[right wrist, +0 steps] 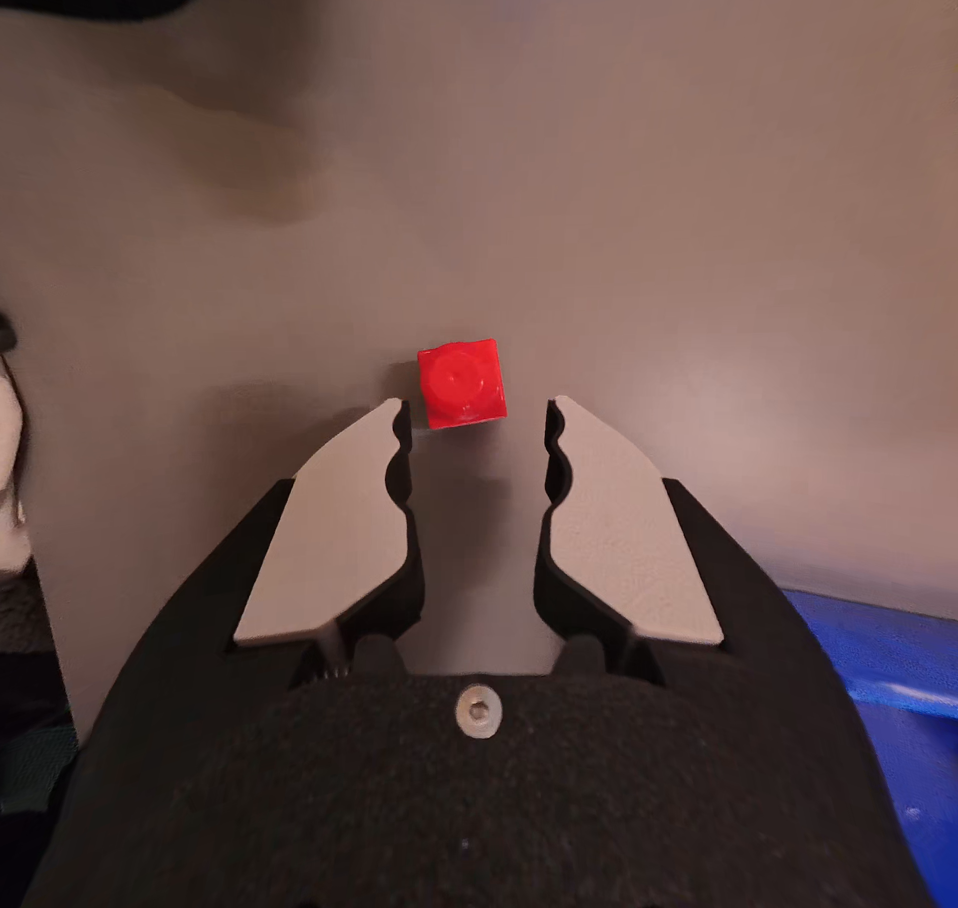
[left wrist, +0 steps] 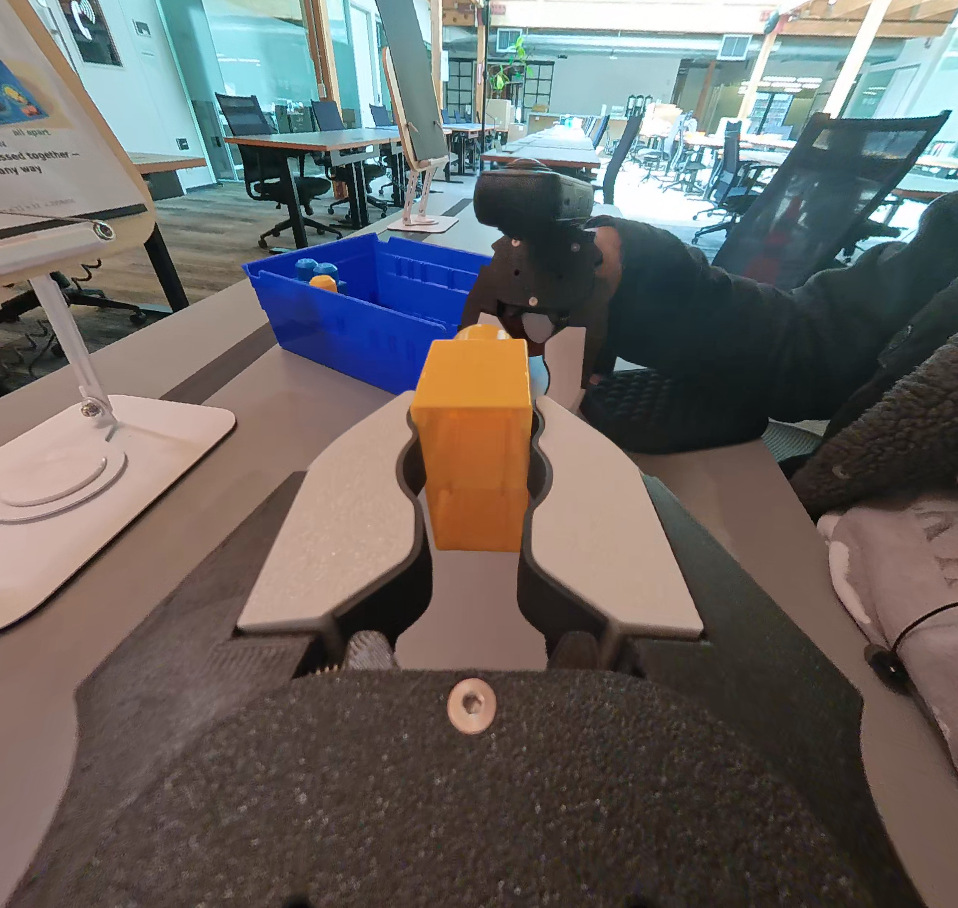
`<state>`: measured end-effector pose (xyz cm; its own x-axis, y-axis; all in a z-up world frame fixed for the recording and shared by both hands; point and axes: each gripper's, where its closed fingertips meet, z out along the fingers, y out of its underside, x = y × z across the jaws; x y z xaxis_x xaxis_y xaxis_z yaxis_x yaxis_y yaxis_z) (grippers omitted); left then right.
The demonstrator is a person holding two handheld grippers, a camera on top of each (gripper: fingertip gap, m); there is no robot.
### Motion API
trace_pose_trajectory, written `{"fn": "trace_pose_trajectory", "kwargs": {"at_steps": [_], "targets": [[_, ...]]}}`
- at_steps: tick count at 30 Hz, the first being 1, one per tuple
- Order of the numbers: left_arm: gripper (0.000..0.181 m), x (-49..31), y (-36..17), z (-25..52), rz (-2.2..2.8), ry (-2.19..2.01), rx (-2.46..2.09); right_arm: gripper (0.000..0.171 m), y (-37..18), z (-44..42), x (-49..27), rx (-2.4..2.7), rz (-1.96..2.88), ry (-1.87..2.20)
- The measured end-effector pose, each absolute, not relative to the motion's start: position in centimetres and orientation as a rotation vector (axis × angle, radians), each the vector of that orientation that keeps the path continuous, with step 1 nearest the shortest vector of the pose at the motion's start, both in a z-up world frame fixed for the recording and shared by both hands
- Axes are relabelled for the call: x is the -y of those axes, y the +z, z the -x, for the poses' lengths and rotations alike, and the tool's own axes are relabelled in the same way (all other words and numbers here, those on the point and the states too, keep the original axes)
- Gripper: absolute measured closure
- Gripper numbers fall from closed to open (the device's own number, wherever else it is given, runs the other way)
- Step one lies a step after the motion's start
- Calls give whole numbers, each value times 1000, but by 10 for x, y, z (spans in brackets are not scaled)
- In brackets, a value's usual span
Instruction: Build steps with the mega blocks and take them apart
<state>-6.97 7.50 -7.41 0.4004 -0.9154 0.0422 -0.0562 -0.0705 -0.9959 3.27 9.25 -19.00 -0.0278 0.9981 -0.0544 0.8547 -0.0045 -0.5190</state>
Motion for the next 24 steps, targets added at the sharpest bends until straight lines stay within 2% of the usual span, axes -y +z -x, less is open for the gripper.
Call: {"fn": "trace_pose_trajectory", "kwargs": {"at_steps": [12, 14, 15, 24], "targets": [[144, -76, -83, 66, 1502, -873, -957, 123, -217, -19, -80, 2082, 1926, 395], [144, -76, -84, 66, 1503, -871, -958, 128, -220, -19, -80, 2095, 1927, 366], [144, -76, -84, 66, 1503, -871, -958, 135, -220, -18, -80, 2096, 1927, 362], [144, -75, -84, 67, 1504, -870, -960, 136, -205, -14, -84, 2031, 1885, 426]]}}
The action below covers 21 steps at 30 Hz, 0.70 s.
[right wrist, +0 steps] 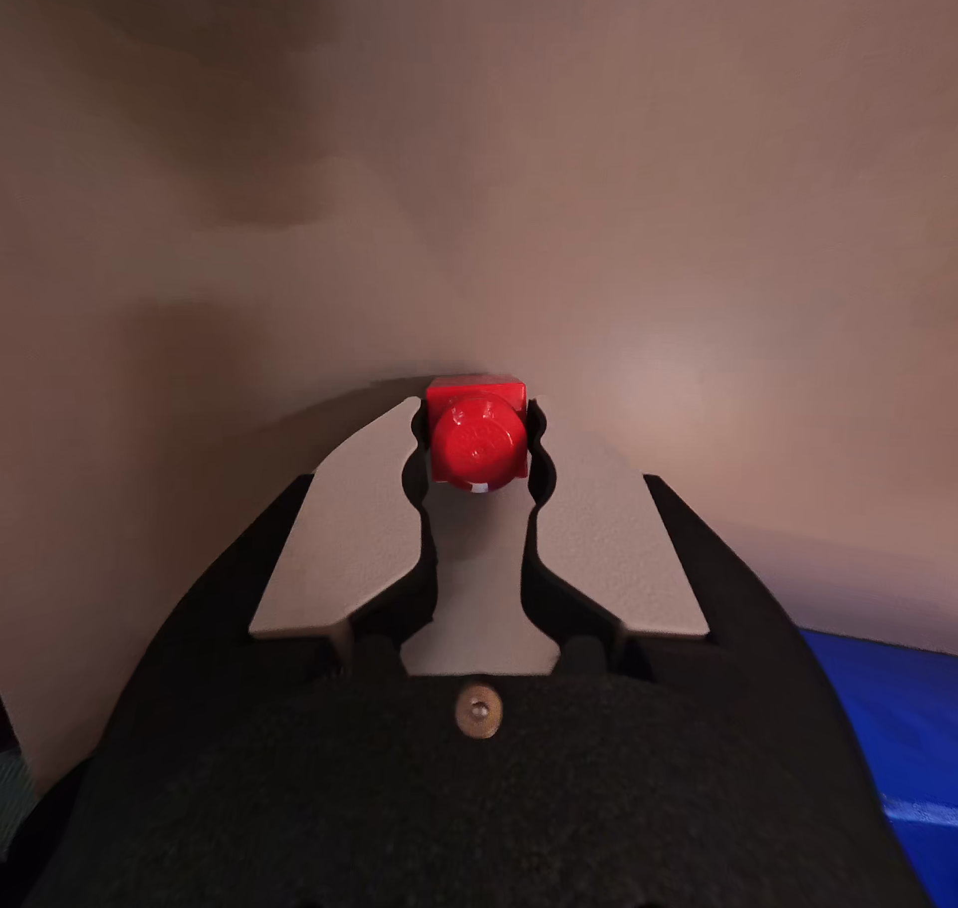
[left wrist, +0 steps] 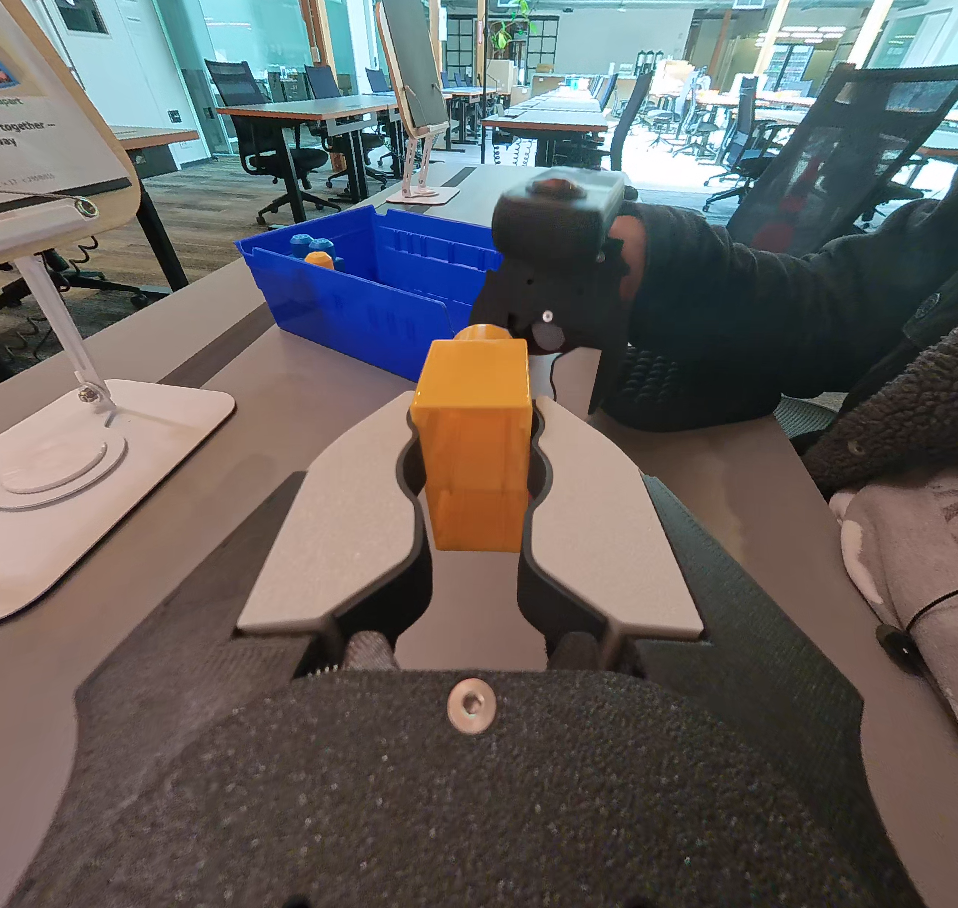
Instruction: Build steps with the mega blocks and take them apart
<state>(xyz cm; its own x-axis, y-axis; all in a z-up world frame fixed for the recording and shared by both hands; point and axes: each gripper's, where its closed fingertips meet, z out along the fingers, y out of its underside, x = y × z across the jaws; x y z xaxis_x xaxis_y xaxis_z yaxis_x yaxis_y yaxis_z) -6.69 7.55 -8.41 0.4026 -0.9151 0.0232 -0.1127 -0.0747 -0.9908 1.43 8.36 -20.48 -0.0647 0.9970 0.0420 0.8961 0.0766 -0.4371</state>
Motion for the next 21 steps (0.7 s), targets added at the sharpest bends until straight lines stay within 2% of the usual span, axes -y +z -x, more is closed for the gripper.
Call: {"fn": "trace_pose_trajectory", "kwargs": {"at_steps": [15, 21], "targets": [[145, -77, -78, 71, 1480, -884, -926, 136, -55, 8, -103, 1332, 1329, 1103], [145, -77, -74, 73, 1464, -893, -910, 136, -22, -2, -99, 1135, 1080, 1339]]}}
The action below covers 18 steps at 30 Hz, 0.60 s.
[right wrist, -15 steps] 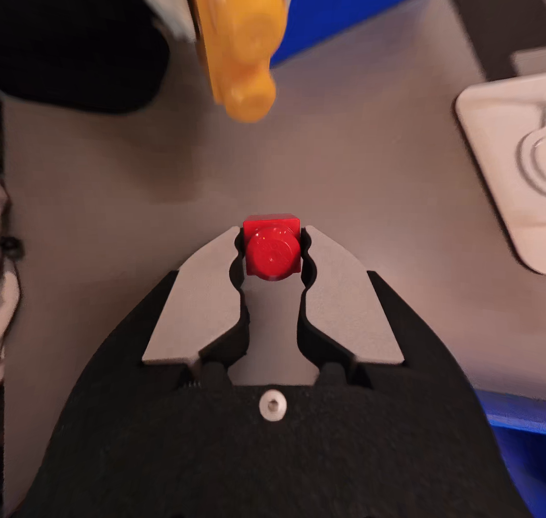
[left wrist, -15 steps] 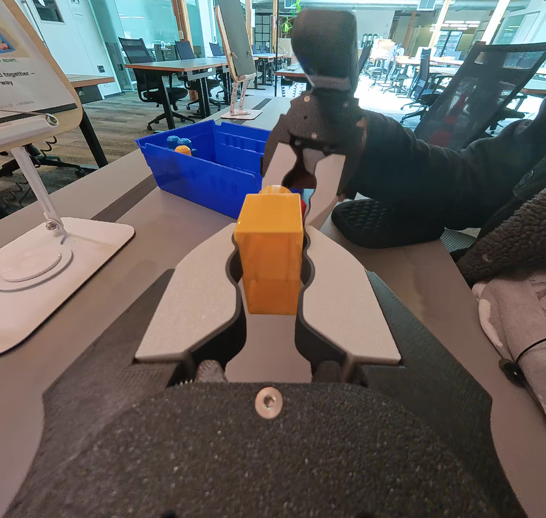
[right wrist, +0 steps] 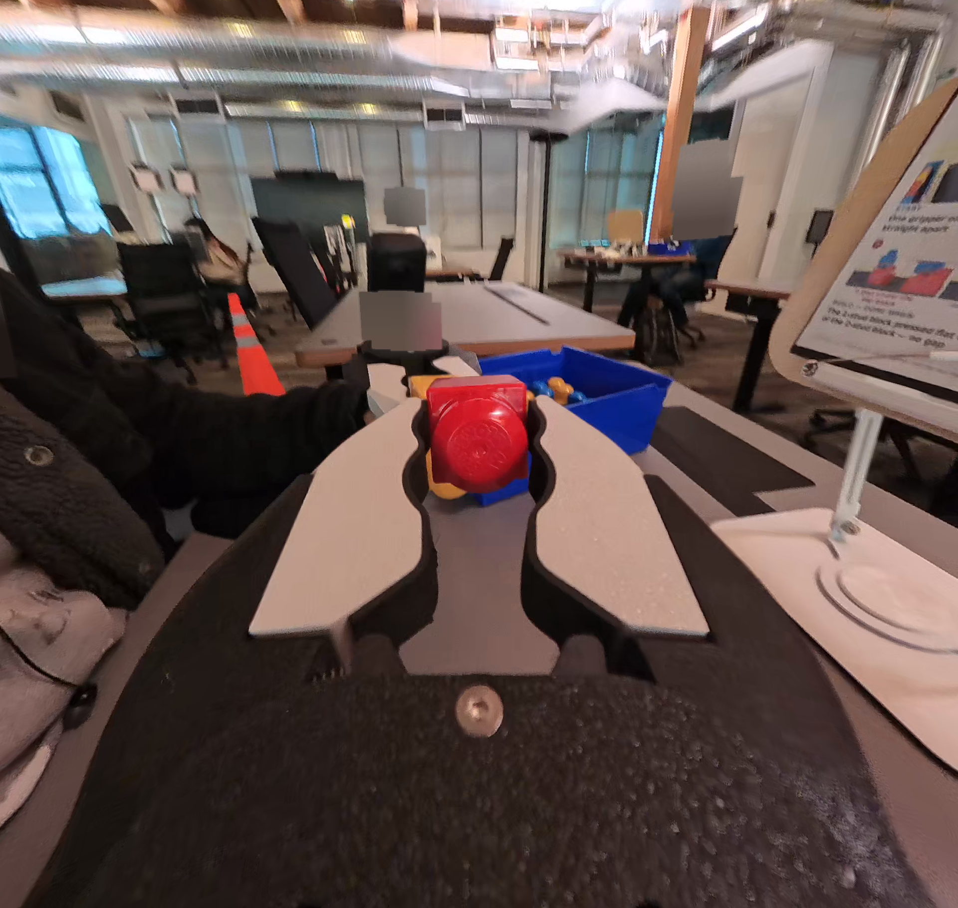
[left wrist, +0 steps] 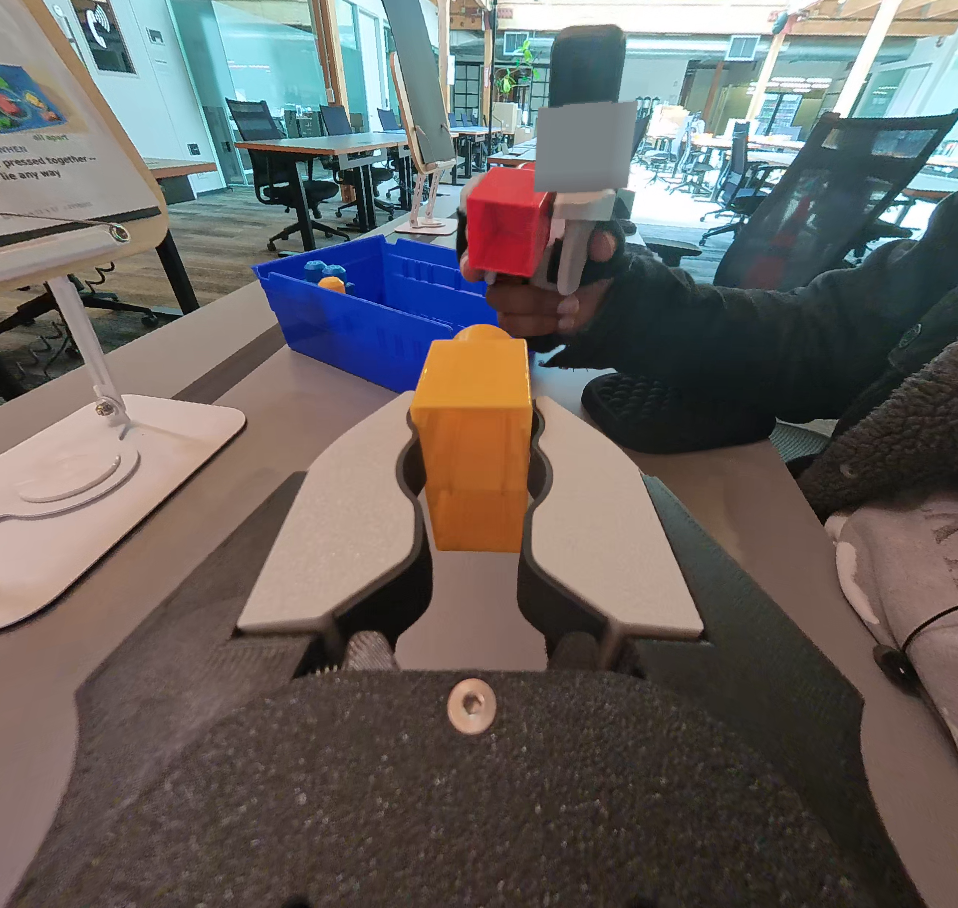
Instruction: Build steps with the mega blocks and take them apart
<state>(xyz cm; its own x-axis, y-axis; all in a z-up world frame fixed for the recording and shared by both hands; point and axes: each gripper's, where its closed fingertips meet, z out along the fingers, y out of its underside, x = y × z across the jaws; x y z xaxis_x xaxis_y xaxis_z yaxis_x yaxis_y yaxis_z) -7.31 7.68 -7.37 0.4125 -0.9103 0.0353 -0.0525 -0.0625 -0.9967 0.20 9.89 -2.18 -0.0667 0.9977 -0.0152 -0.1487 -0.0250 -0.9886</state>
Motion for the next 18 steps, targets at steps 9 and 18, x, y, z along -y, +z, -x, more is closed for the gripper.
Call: {"fn": "trace_pose_trajectory", "kwargs": {"at_steps": [9, 18], "targets": [[144, -74, -71, 73, 1448, -911, -915, 136, -28, -3, -93, 1111, 997, 1477], [144, -71, -70, 71, 1438, -918, -926, 136, -33, 1, -92, 1119, 1012, 1487]]}}
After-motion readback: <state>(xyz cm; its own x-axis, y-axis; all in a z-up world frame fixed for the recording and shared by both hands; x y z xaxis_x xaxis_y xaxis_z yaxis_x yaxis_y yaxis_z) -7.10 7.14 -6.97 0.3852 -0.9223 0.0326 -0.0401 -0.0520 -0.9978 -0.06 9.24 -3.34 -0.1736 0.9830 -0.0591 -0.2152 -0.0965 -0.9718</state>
